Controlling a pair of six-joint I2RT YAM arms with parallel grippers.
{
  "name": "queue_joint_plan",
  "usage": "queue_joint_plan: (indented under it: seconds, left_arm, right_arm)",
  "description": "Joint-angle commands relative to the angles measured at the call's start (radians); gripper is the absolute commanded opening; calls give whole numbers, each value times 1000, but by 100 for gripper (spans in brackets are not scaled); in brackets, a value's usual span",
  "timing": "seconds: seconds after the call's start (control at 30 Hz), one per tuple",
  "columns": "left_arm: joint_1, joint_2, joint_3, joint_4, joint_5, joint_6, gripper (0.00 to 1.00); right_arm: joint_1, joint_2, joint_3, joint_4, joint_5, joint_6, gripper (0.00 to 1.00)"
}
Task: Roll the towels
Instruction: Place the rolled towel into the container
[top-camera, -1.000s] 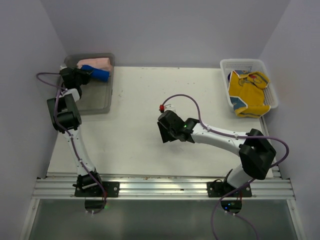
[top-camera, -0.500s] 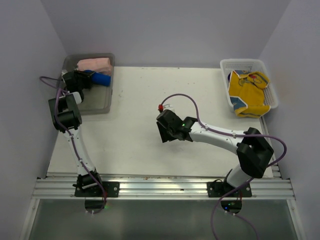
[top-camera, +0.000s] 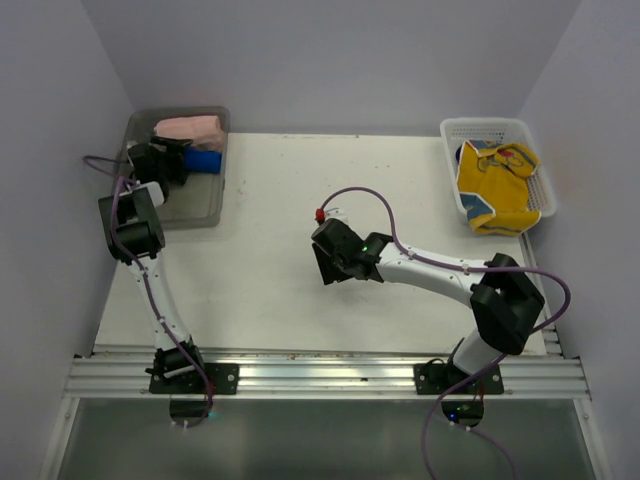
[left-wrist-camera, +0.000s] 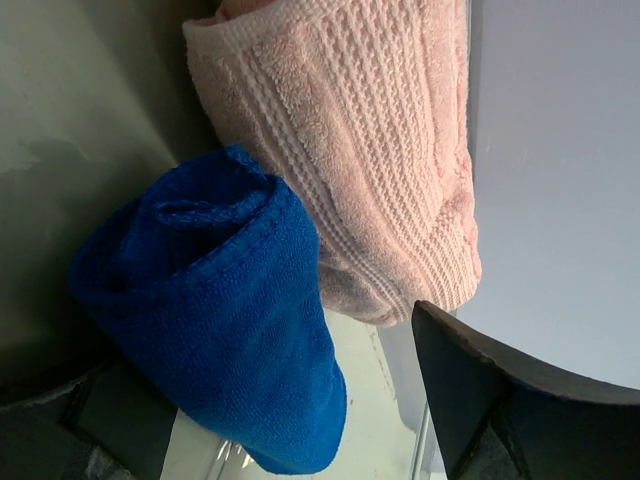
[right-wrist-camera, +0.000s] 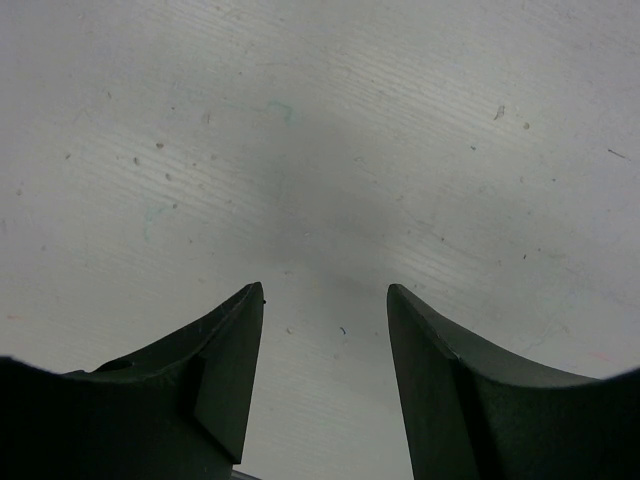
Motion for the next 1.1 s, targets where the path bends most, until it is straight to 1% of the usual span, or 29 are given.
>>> queue_joint_plan:
  seconds: [0.0, 0.23, 0.27, 0.37, 0.47, 0.6, 0.73, 0.87, 0.97, 1.07]
  left_arm:
    - [4, -36, 26, -135, -24, 6, 93]
    - [4, -83, 73, -313, -47, 59, 99]
    - [3, -91, 84, -362, -58, 76, 99]
    - [1, -109, 94, -387, -70, 95, 100]
    - [-2, -129, 98, -474, -102, 122, 99]
    - [-19, -143, 144, -589, -158, 173, 99]
    - [-30, -163, 143, -597, -159, 187, 99]
    - [-34, -169, 130, -571, -126, 172, 99]
    - [-37, -142, 136, -524, -98, 149, 99]
    - [-40, -102, 155, -481, -104, 139, 99]
  right_arm:
    - [-1, -6, 44, -6, -3, -6, 56]
    - [-1, -18, 33, -1, -6, 6, 56]
    - [-1, -18, 31, 2, -7, 7, 56]
    - [-1, -18, 34, -1, -7, 6, 56]
    - [-1, -26, 35, -6, -1, 4, 56]
    - [-1, -28, 36, -10, 5, 6, 57]
    - [-1, -23, 42, -10, 2, 7, 57]
    - [-1, -23, 44, -13, 2, 6, 57]
    - [-1, -15, 48, -13, 0, 4, 56]
    - [-1, -14, 50, -13, 2, 7, 57]
